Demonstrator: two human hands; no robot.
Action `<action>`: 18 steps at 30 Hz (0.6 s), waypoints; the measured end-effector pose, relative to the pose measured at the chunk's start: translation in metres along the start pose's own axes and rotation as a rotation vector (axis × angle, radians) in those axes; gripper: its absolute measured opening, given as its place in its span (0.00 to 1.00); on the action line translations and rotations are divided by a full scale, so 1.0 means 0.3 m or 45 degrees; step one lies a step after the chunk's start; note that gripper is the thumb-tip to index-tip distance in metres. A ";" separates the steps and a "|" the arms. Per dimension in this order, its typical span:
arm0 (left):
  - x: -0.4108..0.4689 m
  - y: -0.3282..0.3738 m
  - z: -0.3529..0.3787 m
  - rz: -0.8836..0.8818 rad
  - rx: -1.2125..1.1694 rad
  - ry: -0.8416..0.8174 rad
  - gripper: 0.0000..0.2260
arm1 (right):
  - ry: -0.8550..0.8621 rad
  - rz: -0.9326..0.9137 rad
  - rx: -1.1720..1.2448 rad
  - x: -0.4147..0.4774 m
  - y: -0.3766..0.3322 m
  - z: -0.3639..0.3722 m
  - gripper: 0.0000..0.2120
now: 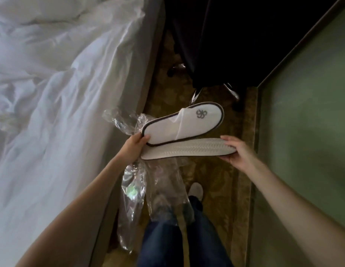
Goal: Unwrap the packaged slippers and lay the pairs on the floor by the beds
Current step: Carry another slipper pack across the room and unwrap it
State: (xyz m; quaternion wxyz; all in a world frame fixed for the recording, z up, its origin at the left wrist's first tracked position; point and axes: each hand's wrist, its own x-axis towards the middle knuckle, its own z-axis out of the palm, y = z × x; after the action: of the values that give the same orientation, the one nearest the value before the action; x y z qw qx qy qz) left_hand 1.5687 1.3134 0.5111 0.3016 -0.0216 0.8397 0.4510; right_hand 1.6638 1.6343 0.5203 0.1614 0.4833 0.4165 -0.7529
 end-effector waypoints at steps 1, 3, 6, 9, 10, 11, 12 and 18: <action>0.047 -0.027 0.007 -0.052 0.020 0.023 0.12 | -0.010 -0.014 -0.067 0.054 -0.002 0.002 0.12; 0.141 -0.091 0.025 -0.152 0.028 0.054 0.15 | 0.017 -0.012 -0.113 0.157 0.008 0.007 0.22; 0.284 -0.201 0.059 -0.262 0.058 0.063 0.16 | 0.026 0.074 -0.034 0.313 0.047 -0.002 0.21; 0.418 -0.328 0.099 -0.363 0.178 0.055 0.19 | 0.030 0.149 -0.112 0.461 0.089 -0.022 0.12; 0.460 -0.374 0.112 -0.389 0.210 0.035 0.20 | 0.044 0.155 -0.154 0.510 0.101 -0.031 0.11; 0.501 -0.422 0.125 -0.408 0.228 0.007 0.20 | 0.052 0.148 -0.184 0.560 0.118 -0.040 0.12; 0.544 -0.469 0.138 -0.420 0.240 -0.024 0.21 | 0.062 0.126 -0.210 0.611 0.138 -0.046 0.13; 0.843 -0.742 0.194 -0.458 0.308 -0.078 0.22 | 0.050 -0.116 -0.140 0.985 0.275 -0.077 0.18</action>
State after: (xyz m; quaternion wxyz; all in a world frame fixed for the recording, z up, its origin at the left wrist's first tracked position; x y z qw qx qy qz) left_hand 1.4588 1.2860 0.1885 0.4029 -0.1212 0.8608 0.2863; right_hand 1.5888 1.6499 0.2224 0.1450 0.4690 0.4818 -0.7259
